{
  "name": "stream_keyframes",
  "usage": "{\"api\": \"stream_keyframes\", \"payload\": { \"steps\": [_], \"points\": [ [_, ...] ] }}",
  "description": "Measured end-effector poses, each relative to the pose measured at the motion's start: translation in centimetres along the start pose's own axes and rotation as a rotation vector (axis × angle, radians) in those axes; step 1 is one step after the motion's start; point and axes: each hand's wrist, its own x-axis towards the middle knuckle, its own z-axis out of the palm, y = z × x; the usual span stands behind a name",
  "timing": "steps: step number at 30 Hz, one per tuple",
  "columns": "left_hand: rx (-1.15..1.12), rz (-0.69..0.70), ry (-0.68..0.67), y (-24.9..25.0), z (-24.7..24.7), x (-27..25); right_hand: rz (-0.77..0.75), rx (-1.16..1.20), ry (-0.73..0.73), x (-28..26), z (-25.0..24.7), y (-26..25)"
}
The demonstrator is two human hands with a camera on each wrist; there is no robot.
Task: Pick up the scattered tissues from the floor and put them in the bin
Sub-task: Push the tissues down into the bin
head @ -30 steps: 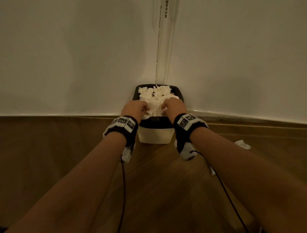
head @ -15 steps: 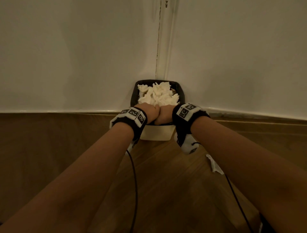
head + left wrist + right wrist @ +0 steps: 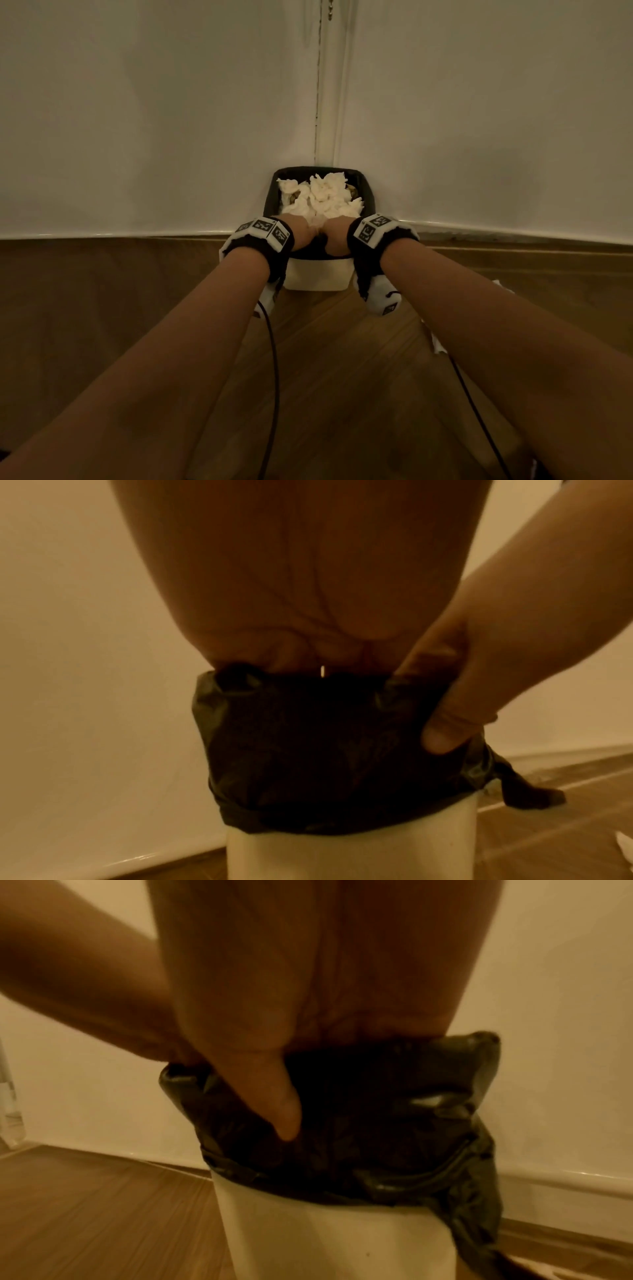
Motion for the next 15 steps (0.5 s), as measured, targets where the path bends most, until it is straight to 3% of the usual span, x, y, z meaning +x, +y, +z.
{"api": "stream_keyframes", "payload": {
  "steps": [5,9,12,15],
  "points": [
    [0.000,-0.027,0.199,0.3,-0.2,-1.4,-0.064,0.229,0.063,-2.4,-0.7,2.1],
    [0.006,-0.041,0.556,2.9,-0.7,-2.4,-0.109,0.463,0.337,-4.5,-0.1,4.1],
    [-0.100,0.169,0.733,6.2,-1.8,-2.9,-0.069,0.588,0.670,-5.4,0.6,6.5],
    [-0.206,0.395,0.821,9.7,-1.9,-3.3,0.035,0.647,0.836,-6.3,1.6,9.9]
  ]
}}
